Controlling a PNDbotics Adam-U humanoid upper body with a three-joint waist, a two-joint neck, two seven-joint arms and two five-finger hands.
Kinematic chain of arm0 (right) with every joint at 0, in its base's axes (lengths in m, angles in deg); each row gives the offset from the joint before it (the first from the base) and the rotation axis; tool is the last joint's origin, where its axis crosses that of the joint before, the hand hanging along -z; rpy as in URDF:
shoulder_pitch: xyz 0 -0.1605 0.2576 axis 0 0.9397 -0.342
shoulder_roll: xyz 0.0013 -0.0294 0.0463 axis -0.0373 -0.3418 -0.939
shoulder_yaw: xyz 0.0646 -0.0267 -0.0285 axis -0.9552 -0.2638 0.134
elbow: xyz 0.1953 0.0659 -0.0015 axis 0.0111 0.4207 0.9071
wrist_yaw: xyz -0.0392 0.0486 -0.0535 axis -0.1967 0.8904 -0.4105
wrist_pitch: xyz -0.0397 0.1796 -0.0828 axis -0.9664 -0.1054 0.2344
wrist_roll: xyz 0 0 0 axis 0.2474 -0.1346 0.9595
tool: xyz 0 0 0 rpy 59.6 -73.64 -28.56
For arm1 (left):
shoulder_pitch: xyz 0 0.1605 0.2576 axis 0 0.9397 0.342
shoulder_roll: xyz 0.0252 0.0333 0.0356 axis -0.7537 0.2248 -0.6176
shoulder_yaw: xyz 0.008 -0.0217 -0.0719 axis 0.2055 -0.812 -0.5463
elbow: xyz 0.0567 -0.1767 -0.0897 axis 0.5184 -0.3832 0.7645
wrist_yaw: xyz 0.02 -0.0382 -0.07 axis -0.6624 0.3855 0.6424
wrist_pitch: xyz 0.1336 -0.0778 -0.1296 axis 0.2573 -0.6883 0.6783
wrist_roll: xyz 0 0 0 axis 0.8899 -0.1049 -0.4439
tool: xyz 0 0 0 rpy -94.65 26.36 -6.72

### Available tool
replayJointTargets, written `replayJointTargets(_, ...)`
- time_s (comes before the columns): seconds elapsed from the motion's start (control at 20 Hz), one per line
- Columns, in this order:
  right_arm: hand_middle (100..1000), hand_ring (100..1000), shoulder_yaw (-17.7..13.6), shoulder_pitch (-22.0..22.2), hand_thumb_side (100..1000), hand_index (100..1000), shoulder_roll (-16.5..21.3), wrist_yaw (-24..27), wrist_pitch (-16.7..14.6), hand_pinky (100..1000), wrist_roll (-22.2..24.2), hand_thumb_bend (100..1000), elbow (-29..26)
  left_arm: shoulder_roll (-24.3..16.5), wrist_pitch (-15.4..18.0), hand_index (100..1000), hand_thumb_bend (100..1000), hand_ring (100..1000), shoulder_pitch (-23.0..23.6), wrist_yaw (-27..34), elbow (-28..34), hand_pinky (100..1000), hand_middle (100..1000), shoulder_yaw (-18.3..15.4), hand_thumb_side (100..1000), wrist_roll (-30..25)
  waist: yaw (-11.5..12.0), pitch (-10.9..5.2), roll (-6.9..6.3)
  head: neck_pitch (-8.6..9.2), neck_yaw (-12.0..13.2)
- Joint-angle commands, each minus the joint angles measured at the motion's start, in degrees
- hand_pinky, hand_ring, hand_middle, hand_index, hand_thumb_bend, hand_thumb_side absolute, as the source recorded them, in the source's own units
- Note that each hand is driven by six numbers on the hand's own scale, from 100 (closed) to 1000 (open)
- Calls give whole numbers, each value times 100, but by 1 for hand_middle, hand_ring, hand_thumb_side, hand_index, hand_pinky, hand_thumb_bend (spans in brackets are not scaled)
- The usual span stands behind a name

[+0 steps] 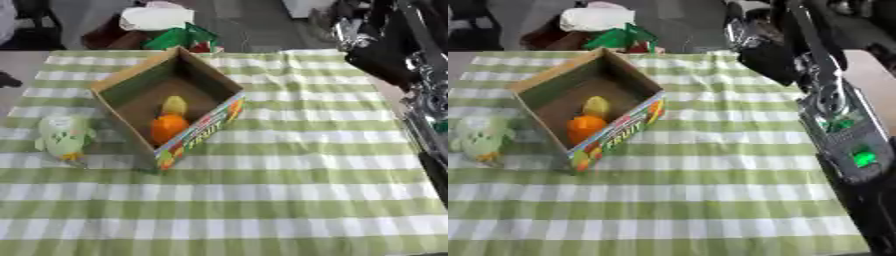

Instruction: Pick up objects on the table and place them in the box.

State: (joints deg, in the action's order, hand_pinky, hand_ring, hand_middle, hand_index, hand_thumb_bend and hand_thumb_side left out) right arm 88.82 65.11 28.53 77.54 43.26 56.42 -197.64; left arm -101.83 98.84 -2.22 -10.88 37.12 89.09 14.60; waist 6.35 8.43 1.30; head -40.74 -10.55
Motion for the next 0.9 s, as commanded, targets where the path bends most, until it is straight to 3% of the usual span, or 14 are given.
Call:
replayJointTargets(0.05,744,861,-15,-107,346,879,74,40,23,787,6,100,-109,-42,274,979,732,856,-118,-260,-39,750,866,-104,1000,-399,15,-115,-31,38,-35)
replayJointTargets(0.4,744,861,0,-115,345,880,70,40,35,789,17,100,-109,125,442,982,735,862,-206,-466,-128,762,870,-205,1000,-986,32,-113,-40,58,-47)
replayJointTargets(0.9,744,861,26,-148,346,880,65,32,66,789,47,100,-109,407,175,988,706,866,-545,-185,-54,767,874,-235,1000,-1671,47,-93,-30,62,-48)
